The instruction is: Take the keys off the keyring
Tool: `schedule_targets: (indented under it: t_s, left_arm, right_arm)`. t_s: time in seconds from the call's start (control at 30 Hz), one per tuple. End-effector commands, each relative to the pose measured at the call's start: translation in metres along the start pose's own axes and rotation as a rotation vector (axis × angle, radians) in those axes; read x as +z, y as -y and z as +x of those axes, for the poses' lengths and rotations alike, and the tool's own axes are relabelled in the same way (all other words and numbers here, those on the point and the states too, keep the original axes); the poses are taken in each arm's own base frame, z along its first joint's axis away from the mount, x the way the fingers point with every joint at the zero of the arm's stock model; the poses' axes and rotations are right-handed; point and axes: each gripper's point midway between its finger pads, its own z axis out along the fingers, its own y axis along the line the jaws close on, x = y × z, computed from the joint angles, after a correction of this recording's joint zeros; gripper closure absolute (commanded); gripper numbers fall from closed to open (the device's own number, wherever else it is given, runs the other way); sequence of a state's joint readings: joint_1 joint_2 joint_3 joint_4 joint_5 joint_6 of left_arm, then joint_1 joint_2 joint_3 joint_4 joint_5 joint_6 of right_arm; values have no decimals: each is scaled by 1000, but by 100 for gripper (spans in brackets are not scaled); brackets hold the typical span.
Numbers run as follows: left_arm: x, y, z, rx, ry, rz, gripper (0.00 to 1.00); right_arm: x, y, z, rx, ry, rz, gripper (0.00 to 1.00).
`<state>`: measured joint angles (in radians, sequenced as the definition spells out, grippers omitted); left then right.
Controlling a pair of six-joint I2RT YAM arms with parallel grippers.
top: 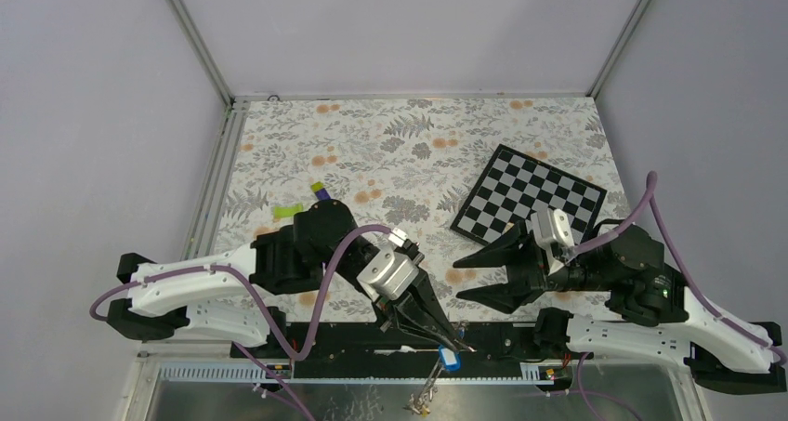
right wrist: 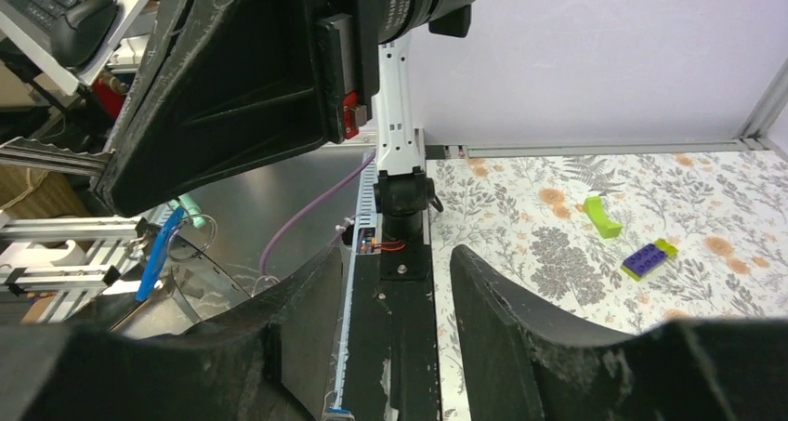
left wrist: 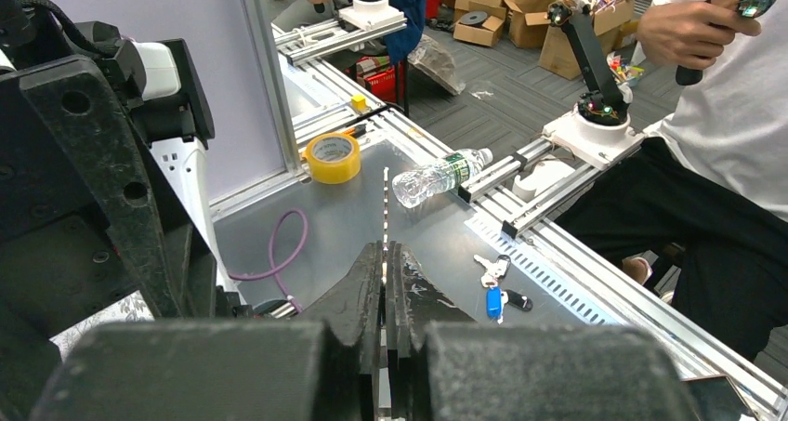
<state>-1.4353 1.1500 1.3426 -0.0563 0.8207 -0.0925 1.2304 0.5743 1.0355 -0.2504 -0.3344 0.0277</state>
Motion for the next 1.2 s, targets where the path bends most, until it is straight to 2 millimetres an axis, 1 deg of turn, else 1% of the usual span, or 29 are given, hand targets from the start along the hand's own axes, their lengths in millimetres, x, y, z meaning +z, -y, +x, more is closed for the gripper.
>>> schedule_targets:
  t_s: [0.0, 0.13, 0.37, 0.8, 1.17]
  left_arm:
    - [-4, 10, -35, 120, 76, 35, 100]
    - [-6, 10, -36, 128, 85, 21, 100]
    - [-5, 6, -36, 130, 92, 8, 100]
    - [-5, 2, -38, 155, 103, -18, 100]
    - [-5, 0, -38, 162, 107, -24, 100]
  right_arm:
    - [6, -15, -3, 6, 8, -96, 45]
    - [8, -30, 3, 46, -27, -190, 44]
    - [10, -42, 4, 80, -28, -260, 44]
    - [10, -53, 8, 160, -55, -313, 46]
    - [20, -59, 7, 213, -24, -370, 48]
